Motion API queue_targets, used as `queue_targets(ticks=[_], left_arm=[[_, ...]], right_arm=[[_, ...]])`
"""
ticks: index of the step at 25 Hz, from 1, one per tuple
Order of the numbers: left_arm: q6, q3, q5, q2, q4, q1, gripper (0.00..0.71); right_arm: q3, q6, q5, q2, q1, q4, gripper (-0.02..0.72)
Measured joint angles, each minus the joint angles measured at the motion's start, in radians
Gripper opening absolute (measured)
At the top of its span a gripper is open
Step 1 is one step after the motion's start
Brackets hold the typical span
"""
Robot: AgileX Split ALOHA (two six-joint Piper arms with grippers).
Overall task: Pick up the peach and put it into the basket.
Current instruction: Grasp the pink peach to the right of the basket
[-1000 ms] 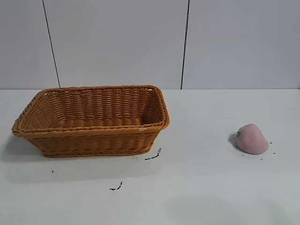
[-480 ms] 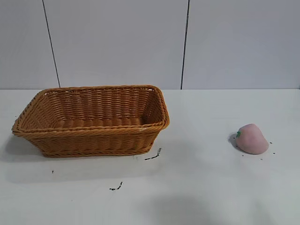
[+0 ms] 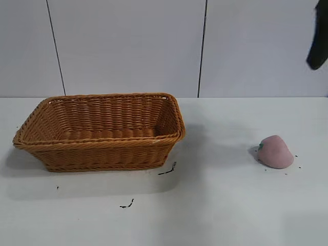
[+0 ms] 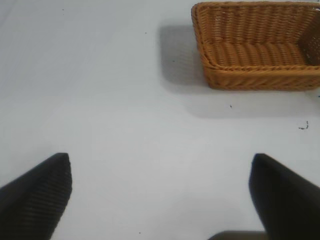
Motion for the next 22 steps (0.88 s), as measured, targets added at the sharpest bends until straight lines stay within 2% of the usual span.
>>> queue_targets(ticks=[11,16,22], left_arm=[[0.000,0.000,0.000,0.000,0.000,0.000,0.693],[0.000,0.000,0.000,0.000,0.000,0.000,0.693],[0.000,0.000,0.000,0.000,0.000,0.000,0.693]], right_arm=[[-0.029,0.010,-0.174,0.406,0.039,-0.006,0.632],[-0.030,0.036,-0.242,0.454,0.039,-0.006,0.632],[-0.031,0.060,-0.277,0.462,0.039,-0.010,0.632]])
